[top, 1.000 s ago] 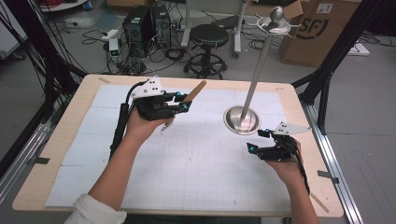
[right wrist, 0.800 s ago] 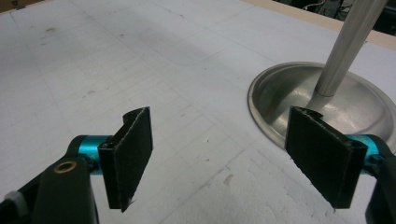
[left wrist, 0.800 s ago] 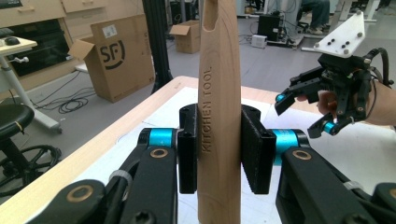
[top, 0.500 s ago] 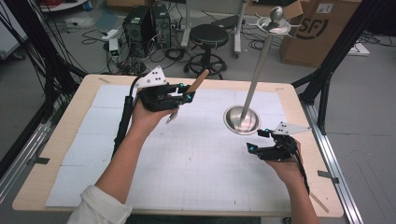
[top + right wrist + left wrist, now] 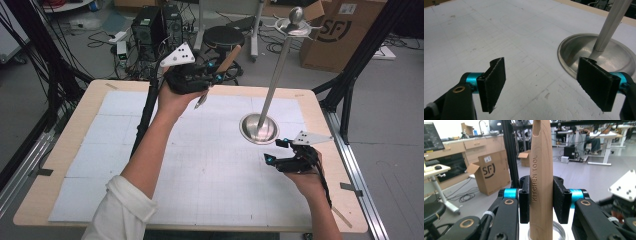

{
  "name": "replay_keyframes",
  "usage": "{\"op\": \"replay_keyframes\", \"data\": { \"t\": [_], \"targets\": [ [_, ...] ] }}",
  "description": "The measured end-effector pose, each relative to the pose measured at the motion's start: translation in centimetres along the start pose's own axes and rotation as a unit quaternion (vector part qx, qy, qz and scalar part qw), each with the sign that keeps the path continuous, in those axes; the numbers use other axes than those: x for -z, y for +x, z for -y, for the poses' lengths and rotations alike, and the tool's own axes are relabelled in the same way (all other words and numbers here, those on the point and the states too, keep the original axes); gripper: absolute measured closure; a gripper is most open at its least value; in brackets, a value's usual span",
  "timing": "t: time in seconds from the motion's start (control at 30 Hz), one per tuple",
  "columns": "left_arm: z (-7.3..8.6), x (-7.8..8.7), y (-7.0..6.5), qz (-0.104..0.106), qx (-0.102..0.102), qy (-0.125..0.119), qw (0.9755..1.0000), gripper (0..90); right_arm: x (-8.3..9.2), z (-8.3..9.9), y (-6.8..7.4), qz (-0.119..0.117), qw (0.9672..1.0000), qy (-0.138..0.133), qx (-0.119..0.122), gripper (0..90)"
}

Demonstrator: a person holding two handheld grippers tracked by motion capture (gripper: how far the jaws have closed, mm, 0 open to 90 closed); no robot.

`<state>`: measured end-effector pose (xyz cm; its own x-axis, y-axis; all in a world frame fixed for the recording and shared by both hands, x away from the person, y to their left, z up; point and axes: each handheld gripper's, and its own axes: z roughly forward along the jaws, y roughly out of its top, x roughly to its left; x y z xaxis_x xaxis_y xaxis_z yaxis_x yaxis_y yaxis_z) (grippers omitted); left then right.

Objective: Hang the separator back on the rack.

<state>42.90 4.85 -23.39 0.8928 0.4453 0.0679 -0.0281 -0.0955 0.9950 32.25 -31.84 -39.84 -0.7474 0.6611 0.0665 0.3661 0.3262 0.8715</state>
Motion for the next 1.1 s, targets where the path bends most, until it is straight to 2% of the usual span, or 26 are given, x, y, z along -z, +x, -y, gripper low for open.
{"op": "replay_keyframes", "data": {
  "t": [0.23, 0.4, 0.47, 0.67, 0.8, 0.9, 1.1],
  "targets": [
    [-0.8, -1.5, 1.1, -0.006, 0.009, -0.010, 0.9999, 70.6, 0.0, 0.0, 0.2, -0.002, 1.0000, 0.001, 0.001, 22.0],
    [-1.5, -2.2, 1.4, -0.006, 0.004, -0.014, 0.9999, 70.5, 0.2, 0.0, 0.1, -0.003, 1.0000, -0.001, -0.001, 22.0],
    [-1.8, -2.5, 1.6, -0.007, 0.001, -0.006, 1.0000, 70.6, 0.1, 0.0, 0.2, -0.003, 1.0000, 0.000, 0.000, 22.0],
    [-2.7, -2.9, 2.6, 0.011, 0.012, -0.010, 0.9998, 70.5, 0.1, 0.0, 0.2, -0.005, 1.0000, 0.001, 0.001, 22.0],
    [-3.4, -3.4, 3.1, 0.019, 0.009, -0.002, 0.9998, 70.6, 0.2, 0.1, 0.2, -0.004, 1.0000, 0.000, 0.000, 22.0],
    [-3.9, -3.7, 3.4, 0.021, 0.009, -0.009, 0.9997, 70.5, 0.2, 0.2, 0.1, -0.002, 1.0000, 0.001, -0.002, 22.0],
    [-4.4, -5.0, 3.2, 0.019, 0.003, -0.003, 0.9998, 70.5, 0.1, 0.2, 0.1, -0.002, 1.0000, 0.002, -0.003, 22.0]
  ]
}}
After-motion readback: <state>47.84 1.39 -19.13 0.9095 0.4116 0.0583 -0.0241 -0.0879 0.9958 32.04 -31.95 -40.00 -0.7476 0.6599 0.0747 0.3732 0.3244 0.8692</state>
